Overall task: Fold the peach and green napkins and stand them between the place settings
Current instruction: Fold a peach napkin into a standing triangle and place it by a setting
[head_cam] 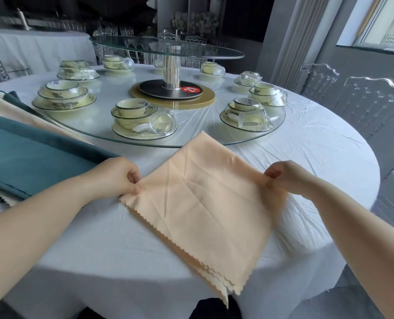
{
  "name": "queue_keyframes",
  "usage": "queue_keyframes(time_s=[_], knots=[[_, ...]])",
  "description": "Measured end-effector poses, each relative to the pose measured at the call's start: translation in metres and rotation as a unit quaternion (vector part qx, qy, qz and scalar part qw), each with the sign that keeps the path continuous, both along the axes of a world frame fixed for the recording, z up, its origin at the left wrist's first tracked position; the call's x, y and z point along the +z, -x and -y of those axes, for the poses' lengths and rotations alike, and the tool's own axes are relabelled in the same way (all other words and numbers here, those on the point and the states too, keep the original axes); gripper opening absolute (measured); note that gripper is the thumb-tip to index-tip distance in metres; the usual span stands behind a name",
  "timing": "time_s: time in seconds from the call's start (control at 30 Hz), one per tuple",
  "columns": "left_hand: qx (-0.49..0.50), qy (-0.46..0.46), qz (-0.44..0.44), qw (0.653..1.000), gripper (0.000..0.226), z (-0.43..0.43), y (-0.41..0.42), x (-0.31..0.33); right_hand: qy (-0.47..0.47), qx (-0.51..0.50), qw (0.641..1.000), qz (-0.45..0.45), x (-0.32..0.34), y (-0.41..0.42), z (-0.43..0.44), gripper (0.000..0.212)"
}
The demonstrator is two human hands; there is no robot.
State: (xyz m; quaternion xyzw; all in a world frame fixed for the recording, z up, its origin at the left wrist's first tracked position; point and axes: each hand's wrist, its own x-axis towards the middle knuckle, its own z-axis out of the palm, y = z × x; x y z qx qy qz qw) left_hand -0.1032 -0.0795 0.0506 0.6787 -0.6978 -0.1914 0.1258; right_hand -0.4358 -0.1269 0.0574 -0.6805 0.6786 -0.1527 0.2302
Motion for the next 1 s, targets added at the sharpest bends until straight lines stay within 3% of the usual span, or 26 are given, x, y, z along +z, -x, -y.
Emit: queue_keyframes(time_s=[0.2, 0.33, 0.4, 0.47, 0.6, 0.7, 0.87, 0.9, 1.0], knots=[[-0.004, 0.127, 0.009, 0.992, 0.025, -0.011, -0.007, -0.018, 0.100, -0.002, 0.995, 0.005, -0.018, -0.001, -0.001, 0.016], [-0.107, 0.287, 0.060, 0.950, 0.024, -0.022, -0.018, -0.034, 0.164, 0.030, 0.986, -0.018, -0.027, 0.009, -0.019, 0.035], [-0.138, 0.294, 0.034, 0.945, 0.027, -0.023, -0.025, -0.037, 0.197, 0.049, 0.979, -0.030, -0.029, 0.015, -0.027, 0.039], [-0.161, 0.290, 0.028, 0.943, 0.018, -0.024, -0.028, -0.037, 0.215, 0.062, 0.973, -0.047, -0.030, 0.021, -0.031, 0.031], [-0.165, 0.298, 0.046, 0.939, 0.025, -0.025, -0.027, -0.037, 0.220, 0.068, 0.969, -0.094, -0.032, 0.023, -0.034, 0.020], [-0.121, 0.261, 0.001, 0.958, 0.037, -0.026, -0.025, -0.037, 0.214, 0.075, 0.970, -0.088, -0.031, 0.022, -0.037, 0.022], [-0.003, 0.219, -0.109, 0.970, 0.024, -0.036, 0.007, -0.026, 0.208, 0.093, 0.972, -0.058, -0.029, 0.020, -0.043, 0.036], [-0.005, 0.209, -0.120, 0.971, 0.029, -0.038, 0.022, -0.021, 0.206, 0.099, 0.972, -0.048, -0.030, 0.020, -0.044, 0.039], [-0.107, 0.173, -0.068, 0.977, 0.080, -0.046, 0.071, -0.011, 0.201, 0.105, 0.974, -0.019, -0.031, 0.018, -0.047, 0.049]])
